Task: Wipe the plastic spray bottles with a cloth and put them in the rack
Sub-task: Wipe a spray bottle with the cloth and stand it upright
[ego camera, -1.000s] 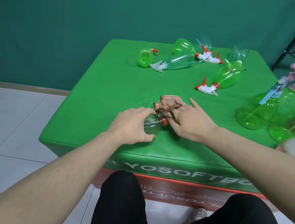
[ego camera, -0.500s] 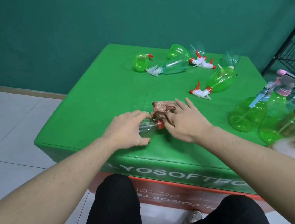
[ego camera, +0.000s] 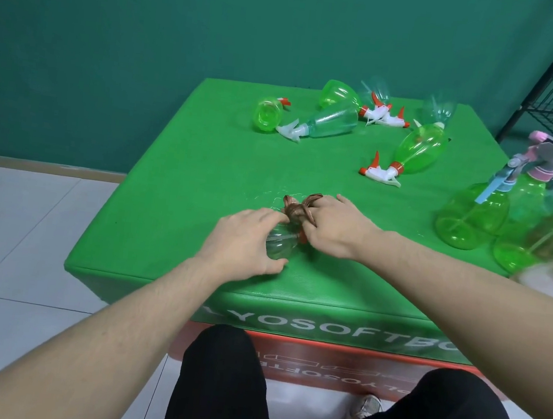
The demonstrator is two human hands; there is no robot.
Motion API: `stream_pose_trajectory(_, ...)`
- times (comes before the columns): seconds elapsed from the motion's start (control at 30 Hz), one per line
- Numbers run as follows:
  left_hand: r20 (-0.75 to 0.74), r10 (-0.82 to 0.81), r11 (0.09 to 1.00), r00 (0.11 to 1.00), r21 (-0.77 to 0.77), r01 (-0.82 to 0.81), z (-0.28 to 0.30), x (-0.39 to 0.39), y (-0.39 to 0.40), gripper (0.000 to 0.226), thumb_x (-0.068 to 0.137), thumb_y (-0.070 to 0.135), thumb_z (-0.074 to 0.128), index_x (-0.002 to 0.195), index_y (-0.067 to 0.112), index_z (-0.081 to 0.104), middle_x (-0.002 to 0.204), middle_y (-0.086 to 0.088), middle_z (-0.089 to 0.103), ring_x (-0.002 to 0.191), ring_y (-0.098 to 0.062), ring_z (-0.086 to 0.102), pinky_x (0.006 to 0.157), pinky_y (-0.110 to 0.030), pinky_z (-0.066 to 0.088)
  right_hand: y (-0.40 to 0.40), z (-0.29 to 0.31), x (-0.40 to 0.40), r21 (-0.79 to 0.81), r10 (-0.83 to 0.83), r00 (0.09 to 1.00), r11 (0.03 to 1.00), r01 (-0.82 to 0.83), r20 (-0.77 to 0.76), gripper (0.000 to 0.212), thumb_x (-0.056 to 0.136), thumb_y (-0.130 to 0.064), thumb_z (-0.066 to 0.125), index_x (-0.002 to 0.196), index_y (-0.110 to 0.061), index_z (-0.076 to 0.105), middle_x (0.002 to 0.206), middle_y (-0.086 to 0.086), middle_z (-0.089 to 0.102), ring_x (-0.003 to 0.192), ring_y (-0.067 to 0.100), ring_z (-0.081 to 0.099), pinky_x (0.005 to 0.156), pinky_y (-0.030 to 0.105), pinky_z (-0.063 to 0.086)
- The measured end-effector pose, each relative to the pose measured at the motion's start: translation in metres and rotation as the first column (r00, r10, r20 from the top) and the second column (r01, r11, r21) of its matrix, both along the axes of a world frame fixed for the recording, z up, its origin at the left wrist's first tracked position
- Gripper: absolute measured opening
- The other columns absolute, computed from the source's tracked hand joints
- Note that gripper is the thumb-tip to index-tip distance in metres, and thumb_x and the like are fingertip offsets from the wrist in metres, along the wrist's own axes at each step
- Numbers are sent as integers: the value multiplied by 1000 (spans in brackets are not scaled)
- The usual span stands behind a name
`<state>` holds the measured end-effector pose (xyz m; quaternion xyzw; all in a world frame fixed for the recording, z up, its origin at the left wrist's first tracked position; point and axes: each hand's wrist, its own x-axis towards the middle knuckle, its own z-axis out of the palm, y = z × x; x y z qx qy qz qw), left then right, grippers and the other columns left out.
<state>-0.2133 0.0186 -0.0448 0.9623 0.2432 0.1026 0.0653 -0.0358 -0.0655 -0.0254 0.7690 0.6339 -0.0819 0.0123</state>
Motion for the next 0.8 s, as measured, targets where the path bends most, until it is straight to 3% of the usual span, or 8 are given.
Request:
stream_pose_trajectory(0.3,4,6,1000,1000,-1,-6,0,-2,-2,70,79,59,69,140,33,47,137,12,57,120,-13,55,97,-32,46,11,0,-5,-8,6,1000,1000,-6,-12,44,108,-40,23,121,-19,60,125,8,57,114,23,49,110,50,33)
stream_pose_trajectory(0.4,-5,-13,999,1000,-37,13,2,-5,0,71,80,60,69,141,34,46,139,14,55,121,-10,53,101,-33,45,5,7,4,45,18,994,999,-13,-111,35,109,-40,25,108,-21,54,104,2,59,95,18,52,103,47,43)
stream_pose_trajectory(0.5,-39,-34,998,999,-58,32,3,-5,2,73,80,61,70,144,35,44,141,15,52,122,-8,51,102,-32,44,-1,12,14,39,-8,974,999,18,-228,34,110,-41,28,109,-20,55,105,6,66,91,21,60,96,38,50)
stream_pose_trajectory(0.67,-72,-55,995,996,-81,49,5,-7,5,76,81,62,70,146,36,41,143,14,50,122,-8,49,104,-31,42,-13,11,26,86,-106,931,986,145,-350,37,110,-39,27,88,-23,51,84,3,64,77,16,59,75,30,46)
stream_pose_trajectory(0.8,-99,-66,994,993,-99,56,6,-7,6,79,82,61,70,149,34,39,148,11,46,129,-12,46,112,-36,40,-20,3,22,144,-215,817,930,339,-536,51,111,-39,22,101,-10,62,93,9,66,80,14,59,68,21,44)
